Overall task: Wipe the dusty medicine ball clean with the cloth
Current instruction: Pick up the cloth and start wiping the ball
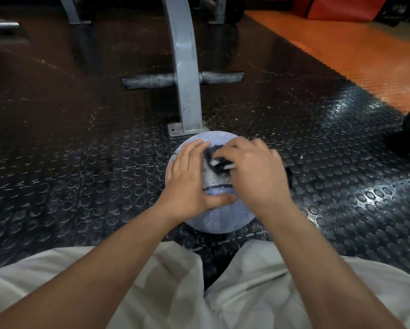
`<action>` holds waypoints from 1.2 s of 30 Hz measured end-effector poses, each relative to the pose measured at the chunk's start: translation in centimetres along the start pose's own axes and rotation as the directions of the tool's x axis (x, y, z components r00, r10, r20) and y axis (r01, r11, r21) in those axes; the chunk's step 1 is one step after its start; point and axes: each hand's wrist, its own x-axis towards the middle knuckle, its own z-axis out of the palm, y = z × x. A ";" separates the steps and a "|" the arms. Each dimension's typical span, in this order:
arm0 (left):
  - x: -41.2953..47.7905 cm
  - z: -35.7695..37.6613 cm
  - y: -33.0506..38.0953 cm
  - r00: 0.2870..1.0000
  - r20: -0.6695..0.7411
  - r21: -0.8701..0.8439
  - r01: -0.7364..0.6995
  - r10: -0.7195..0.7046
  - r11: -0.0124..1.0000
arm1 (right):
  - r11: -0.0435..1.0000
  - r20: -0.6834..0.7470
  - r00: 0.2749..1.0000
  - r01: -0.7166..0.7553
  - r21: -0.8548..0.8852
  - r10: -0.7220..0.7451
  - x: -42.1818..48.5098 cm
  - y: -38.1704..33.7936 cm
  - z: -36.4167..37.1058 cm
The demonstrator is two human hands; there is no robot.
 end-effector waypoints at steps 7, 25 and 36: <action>-0.1 0.9 0.6 1.000 -0.025 0.056 -0.016 0.017 0.998 | 0.996 -0.029 0.995 -0.093 -0.009 0.093 0.0 0.9 -0.1; -0.4 0.3 -1.3 0.995 -0.047 0.023 -0.084 0.085 0.996 | 0.998 -0.073 0.997 -0.006 -0.065 0.001 -0.8 -1.9 0.9; -0.7 0.8 -0.8 0.994 -0.028 0.166 -0.103 0.109 0.981 | 0.993 -0.012 0.993 -0.115 0.034 0.115 -2.1 -0.2 0.3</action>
